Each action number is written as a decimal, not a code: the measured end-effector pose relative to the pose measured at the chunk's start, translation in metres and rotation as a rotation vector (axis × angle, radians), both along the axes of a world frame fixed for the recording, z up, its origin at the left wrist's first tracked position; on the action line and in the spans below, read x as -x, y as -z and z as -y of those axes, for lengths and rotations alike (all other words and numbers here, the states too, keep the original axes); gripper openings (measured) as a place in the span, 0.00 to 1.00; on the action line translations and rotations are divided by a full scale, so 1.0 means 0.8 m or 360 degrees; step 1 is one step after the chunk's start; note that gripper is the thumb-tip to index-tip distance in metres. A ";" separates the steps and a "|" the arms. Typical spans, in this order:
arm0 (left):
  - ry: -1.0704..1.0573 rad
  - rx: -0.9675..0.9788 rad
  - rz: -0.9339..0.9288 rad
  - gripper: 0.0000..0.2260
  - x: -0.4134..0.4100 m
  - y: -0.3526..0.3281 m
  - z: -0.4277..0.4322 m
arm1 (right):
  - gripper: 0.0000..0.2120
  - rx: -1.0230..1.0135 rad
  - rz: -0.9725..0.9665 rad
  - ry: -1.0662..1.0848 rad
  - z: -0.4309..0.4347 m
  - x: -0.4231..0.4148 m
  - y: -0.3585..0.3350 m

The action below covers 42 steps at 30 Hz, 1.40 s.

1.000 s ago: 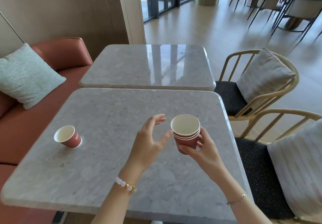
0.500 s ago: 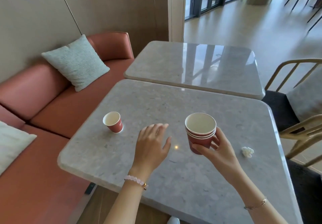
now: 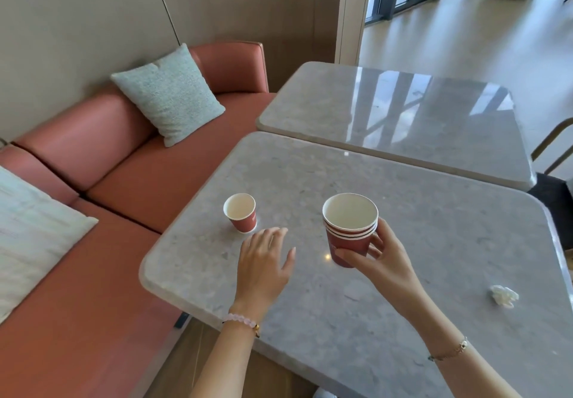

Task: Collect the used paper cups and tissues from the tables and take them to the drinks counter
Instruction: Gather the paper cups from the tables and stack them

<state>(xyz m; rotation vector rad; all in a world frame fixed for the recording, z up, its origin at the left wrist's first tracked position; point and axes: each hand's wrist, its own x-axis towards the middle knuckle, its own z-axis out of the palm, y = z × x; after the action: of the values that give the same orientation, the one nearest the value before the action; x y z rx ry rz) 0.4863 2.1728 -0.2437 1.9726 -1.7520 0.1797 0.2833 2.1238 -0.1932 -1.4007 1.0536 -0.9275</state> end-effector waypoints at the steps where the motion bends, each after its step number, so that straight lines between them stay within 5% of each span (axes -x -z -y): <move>1: -0.0023 -0.0029 -0.0036 0.16 -0.011 0.007 0.000 | 0.27 -0.0010 -0.0003 -0.0008 0.003 -0.008 0.002; 5: -0.0193 -0.0055 -0.0254 0.21 -0.056 0.040 -0.001 | 0.27 -0.0033 -0.0026 -0.0051 0.013 -0.042 0.009; 11: -0.0732 0.0003 -0.1235 0.38 -0.093 0.080 0.020 | 0.28 -0.0048 -0.0070 -0.0122 0.026 -0.080 0.014; 16: -0.0792 0.0003 -0.1654 0.43 -0.109 0.097 0.048 | 0.26 -0.0057 -0.0089 -0.0154 0.036 -0.095 0.015; 32: -0.0774 0.0228 -0.1861 0.26 -0.115 0.095 0.097 | 0.27 -0.0057 -0.0159 -0.0070 0.058 -0.077 0.022; 42: -0.0591 0.0155 -0.1814 0.26 -0.085 0.064 0.089 | 0.28 -0.0066 -0.0120 -0.0013 0.053 -0.053 0.025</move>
<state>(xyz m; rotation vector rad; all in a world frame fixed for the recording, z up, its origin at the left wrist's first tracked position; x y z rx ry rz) 0.5540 2.1015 -0.2951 1.7200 -0.6300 -0.6131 0.3255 2.0814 -0.2130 -1.4137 1.1167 -0.8481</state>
